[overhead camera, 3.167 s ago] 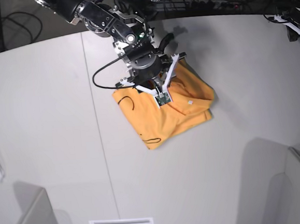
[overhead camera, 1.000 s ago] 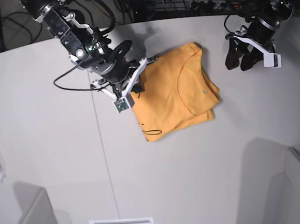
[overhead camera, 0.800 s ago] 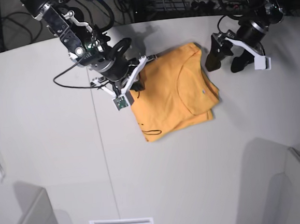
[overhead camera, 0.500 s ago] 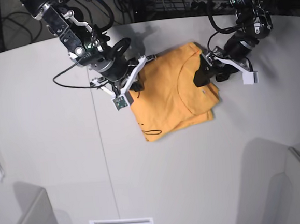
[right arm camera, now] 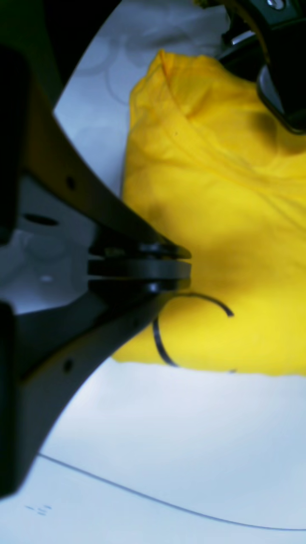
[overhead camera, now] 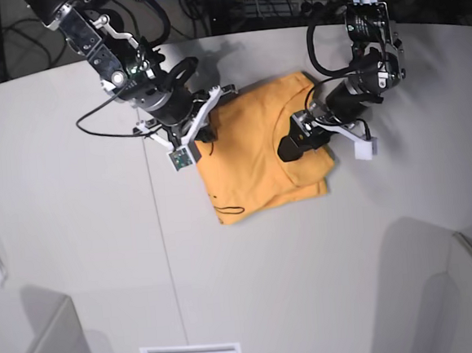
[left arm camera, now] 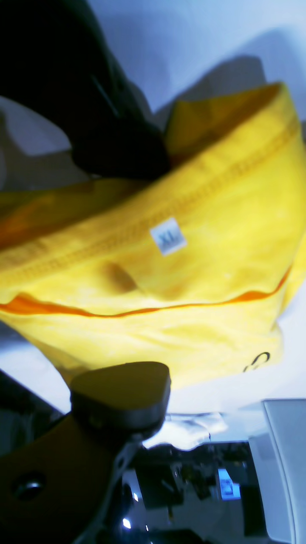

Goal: Fold the T-shirt properly
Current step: 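Grasp the bundle's collar edge with the left gripper, withdraw the right gripper, then drag and flip the bundle with the left gripper to square it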

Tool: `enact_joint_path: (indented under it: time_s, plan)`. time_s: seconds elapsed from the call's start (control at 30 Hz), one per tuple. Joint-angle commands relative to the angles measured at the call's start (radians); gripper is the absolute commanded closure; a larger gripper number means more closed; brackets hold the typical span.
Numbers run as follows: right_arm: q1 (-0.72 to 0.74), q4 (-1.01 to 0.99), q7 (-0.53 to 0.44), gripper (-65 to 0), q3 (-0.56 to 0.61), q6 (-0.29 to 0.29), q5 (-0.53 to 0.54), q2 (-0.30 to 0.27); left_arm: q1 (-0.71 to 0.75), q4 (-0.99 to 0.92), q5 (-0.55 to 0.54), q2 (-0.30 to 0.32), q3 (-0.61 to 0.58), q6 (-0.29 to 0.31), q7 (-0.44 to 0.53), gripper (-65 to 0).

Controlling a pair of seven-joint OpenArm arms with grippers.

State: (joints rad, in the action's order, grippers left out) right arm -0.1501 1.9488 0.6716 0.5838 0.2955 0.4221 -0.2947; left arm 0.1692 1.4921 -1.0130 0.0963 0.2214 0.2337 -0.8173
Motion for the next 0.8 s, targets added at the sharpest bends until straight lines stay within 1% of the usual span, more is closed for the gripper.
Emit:
enact_joint_path:
  time_s: [0.0, 0.07, 0.1, 0.13, 0.17, 0.27, 0.33, 0.4, 0.5, 0.6, 0.63, 0.7, 0.77]
  plan:
    - [-0.013, 0.022, -0.036, 0.0, -0.035, -0.003, 0.001, -0.011, -0.01, -0.008, 0.015, 0.006, -0.015, -0.027, -0.014, -55.9]
    - [-0.053, 0.022, -0.072, 0.0, -0.094, -0.003, 0.004, -0.014, -0.018, -0.025, 0.015, 0.007, -0.038, -0.041, -0.014, -44.1]
    - [-0.076, 0.022, -0.097, 0.0, -0.127, -0.005, 0.005, -0.014, -0.027, -0.032, 0.015, 0.01, -0.049, -0.05, -0.014, -36.9]
    - [-0.104, 0.022, -0.123, 0.0, -0.163, -0.005, 0.005, -0.014, -0.035, -0.038, 0.015, 0.023, -0.06, -0.058, -0.018, -29.1]
    - [-0.131, 0.022, -0.148, 0.0, -0.193, -0.005, 0.005, -0.013, -0.043, -0.044, 0.015, 0.035, -0.076, -0.066, -0.018, -22.7]
    - [-0.227, 0.022, -0.237, 0.0, -0.295, -0.005, 0.005, -0.014, -0.078, -0.046, 0.015, 0.087, -0.172, -0.096, -0.018, -0.8]
    - [-0.288, 0.022, -0.281, 0.0, -0.371, -0.006, 0.005, -0.013, -0.118, -0.046, 0.015, 0.138, -0.265, -0.102, -0.02, 0.0]
    - [-0.34, 0.022, -0.309, 0.0, -0.427, -0.006, 0.007, -0.013, -0.167, -0.046, 0.015, 0.205, -0.379, -0.102, -0.02, 0.0]
    - [-0.406, 0.021, -0.318, 0.0, -0.508, -0.006, 0.007, -0.013, -0.248, -0.044, 0.015, 0.29, -0.543, -0.102, -0.02, 0.0]
    - [-0.457, 0.021, -0.318, 0.0, -0.577, -0.006, 0.007, -0.005, -0.348, -0.044, 0.015, 0.352, -0.718, -0.102, -0.02, 0.0]
    - [-0.471, 0.021, -0.318, 0.0, -0.595, -0.006, 0.007, 0.009, -0.382, -0.044, 0.015, 0.366, -0.781, -0.102, -0.02, 0.0]
    - [-0.495, 0.021, -0.318, 0.0, -0.648, -0.006, 0.007, 0.055, -0.465, -0.044, 0.015, 0.403, -0.916, -0.102, -0.02, 0.0]
    - [-0.512, 0.021, -0.318, 0.0, -0.707, -0.006, 0.007, 0.121, -0.552, -0.044, 0.015, 0.42, -1.06, -0.102, -0.02, 0.0]
